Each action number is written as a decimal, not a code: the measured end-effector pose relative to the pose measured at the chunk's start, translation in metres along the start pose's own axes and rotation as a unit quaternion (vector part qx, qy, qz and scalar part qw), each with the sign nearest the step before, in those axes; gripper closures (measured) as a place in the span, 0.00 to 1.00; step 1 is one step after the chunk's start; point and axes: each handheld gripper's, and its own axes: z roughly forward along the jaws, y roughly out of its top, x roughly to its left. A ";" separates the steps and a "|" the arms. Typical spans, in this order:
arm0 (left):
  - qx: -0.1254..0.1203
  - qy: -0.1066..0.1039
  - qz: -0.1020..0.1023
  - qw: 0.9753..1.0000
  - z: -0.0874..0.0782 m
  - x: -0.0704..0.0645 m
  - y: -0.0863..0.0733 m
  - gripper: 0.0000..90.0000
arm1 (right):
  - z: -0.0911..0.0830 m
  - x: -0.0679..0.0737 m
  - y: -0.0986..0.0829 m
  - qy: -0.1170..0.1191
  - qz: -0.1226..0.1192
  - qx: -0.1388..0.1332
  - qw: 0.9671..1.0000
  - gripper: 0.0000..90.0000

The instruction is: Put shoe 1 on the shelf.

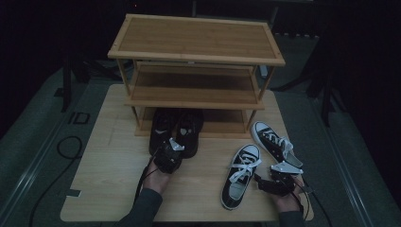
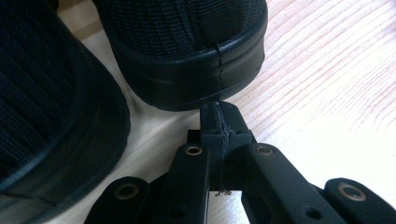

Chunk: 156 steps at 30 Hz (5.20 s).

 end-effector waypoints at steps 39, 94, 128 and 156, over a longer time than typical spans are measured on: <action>0.033 0.039 -0.003 0.999 0.036 0.002 0.042 1.00 | 0.000 0.000 0.000 0.001 0.000 0.000 1.000 0.27; 0.004 0.062 -0.039 0.997 -0.021 0.041 -0.023 1.00 | 0.000 0.000 0.000 0.001 0.000 0.000 1.000 0.27; 0.015 0.104 -0.085 0.991 -0.015 0.094 -0.032 1.00 | 0.000 0.000 0.000 0.001 0.000 0.000 1.000 0.27; 0.026 0.072 -0.040 0.996 0.028 0.061 0.022 0.98 | 0.000 0.000 0.000 0.001 0.000 0.000 1.000 0.27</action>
